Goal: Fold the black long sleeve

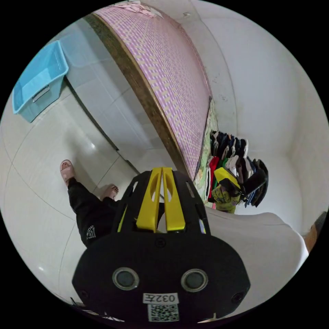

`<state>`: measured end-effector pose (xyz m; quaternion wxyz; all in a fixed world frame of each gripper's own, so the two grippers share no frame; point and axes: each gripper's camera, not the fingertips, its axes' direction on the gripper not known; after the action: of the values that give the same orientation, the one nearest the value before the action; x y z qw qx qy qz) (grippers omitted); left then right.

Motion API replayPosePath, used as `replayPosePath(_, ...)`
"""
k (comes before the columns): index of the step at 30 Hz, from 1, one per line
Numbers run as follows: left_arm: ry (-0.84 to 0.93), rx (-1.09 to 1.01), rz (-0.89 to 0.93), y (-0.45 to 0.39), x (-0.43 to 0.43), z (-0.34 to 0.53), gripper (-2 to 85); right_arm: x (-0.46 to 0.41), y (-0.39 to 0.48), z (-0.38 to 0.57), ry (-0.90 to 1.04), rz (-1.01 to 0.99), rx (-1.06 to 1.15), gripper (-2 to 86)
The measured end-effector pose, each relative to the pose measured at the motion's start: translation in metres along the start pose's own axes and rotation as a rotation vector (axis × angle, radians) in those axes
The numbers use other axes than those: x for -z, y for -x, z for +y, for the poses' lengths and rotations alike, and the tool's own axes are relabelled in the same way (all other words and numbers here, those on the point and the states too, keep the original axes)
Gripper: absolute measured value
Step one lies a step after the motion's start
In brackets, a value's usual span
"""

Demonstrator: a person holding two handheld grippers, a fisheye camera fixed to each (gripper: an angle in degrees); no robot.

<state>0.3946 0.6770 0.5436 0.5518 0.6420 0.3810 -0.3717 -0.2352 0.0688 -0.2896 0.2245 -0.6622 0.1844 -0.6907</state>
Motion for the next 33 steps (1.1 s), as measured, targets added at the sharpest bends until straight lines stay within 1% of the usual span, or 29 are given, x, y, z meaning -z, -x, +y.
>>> replayPosePath(3, -0.058, 0.001, 0.007, 0.051, 0.058, -0.001, -0.9, -0.049, 0.0, -0.052, 0.053, -0.038, -0.046, -1.0)
replayPosePath(7, -0.197, 0.05, -0.068, 0.135, 0.163, 0.006, -0.9, -0.115, 0.001, -0.139, 0.036, -0.218, -0.145, -1.0)
replayPosePath(10, -0.292, 0.145, -0.042, 0.196, 0.23, 0.018, -0.9, -0.15, 0.011, -0.206, 0.037, -0.322, -0.124, -1.0)
replayPosePath(12, -0.318, 0.173, -0.037, 0.225, 0.259, 0.021, -0.9, -0.162, 0.018, -0.241, 0.037, -0.331, -0.083, -1.0)
replayPosePath(14, -0.31, 0.181, -0.068, 0.253, 0.282, 0.017, -0.9, -0.172, 0.023, -0.278, 0.04, -0.298, -0.044, -1.0)
replayPosePath(18, -0.286, 0.175, -0.057, 0.283, 0.288, -0.004, -0.9, -0.184, 0.012, -0.311, 0.056, -0.288, -0.071, -1.0)
replayPosePath(24, -0.273, 0.154, 0.036, 0.3, 0.265, -0.068, -0.9, -0.196, -0.039, -0.345, 0.072, -0.266, -0.167, -1.0)
replayPosePath(29, -0.218, 0.127, 0.037, 0.302, 0.263, -0.14, -0.9, -0.199, -0.106, -0.393, 0.022, -0.305, -0.215, -1.0)
replayPosePath(33, -0.209, 0.128, 0.013, 0.309, 0.275, -0.186, -0.9, -0.181, -0.143, -0.434, -0.062, -0.294, -0.188, -1.0)
